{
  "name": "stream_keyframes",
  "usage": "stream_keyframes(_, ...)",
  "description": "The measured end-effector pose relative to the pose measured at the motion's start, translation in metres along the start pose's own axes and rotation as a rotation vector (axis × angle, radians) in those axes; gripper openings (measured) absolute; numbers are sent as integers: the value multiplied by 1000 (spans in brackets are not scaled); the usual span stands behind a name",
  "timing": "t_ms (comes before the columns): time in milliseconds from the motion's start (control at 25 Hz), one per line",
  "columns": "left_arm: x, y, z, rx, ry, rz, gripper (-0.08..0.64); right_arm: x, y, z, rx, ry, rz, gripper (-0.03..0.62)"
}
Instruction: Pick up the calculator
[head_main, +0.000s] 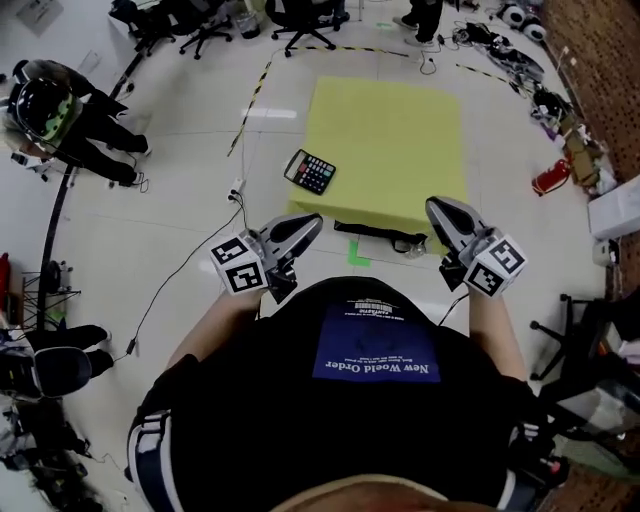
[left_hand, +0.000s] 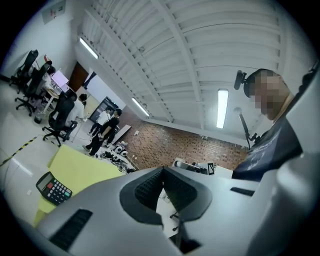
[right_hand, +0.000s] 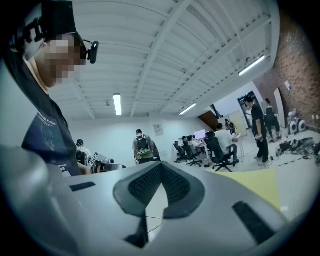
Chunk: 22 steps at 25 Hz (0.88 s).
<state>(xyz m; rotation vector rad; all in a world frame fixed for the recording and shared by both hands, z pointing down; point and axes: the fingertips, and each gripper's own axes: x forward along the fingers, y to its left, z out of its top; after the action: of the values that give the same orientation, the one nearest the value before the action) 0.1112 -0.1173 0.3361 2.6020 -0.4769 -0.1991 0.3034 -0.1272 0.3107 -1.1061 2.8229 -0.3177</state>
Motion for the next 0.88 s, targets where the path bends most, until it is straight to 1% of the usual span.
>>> stream_keyframes(120,34,7,-9,-10,-5,42,6,0,-34,5,-22,9,63,-12)
stream_keyframes(240,57,17,-19,-20,5,64,6,5,-64,2,-16,15,97,-12)
stream_keyframes(320,57,28,-23,-26,11,77,6,18,-70,-2,-5,19,114,-14)
stream_keyframes(440,46,49,-22,-52,10,98,6,41,-69,-10,0,41,128,-12)
stream_keyframes(680,22,115,-4,-78,22,70,6,103,-65,1,-2,56,87,-12)
stream_keyframes(760,13,135,-3,-87,42,60,6,117,-62,2,-5,51,65,-12)
stream_keyframes(880,4,162,-9,-96,85,56,6,134,-68,0,-4,24,11,-12)
